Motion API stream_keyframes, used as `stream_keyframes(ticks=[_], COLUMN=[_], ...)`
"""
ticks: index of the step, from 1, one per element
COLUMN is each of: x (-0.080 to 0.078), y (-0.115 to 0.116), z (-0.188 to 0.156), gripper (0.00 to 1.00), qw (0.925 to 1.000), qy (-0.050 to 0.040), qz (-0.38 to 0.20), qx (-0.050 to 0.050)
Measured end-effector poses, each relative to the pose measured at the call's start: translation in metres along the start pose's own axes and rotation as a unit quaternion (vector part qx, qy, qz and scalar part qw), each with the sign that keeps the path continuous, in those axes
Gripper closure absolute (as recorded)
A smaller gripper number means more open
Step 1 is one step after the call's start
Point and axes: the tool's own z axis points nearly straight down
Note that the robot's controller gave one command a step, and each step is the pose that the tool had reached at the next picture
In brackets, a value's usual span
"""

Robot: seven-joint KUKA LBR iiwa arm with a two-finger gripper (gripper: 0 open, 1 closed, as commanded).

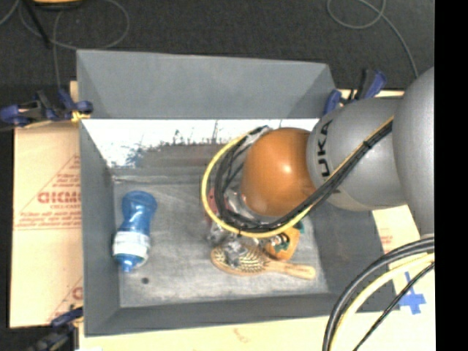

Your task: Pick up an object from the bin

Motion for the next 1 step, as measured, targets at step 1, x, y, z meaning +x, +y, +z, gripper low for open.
stream_keyframes(ticks=[1], x=[0.0000], y=[0.0000], z=[0.0000], gripper=[1.00], qw=[1.0000], qy=[0.0000], qz=[0.001], qx=[0.000])
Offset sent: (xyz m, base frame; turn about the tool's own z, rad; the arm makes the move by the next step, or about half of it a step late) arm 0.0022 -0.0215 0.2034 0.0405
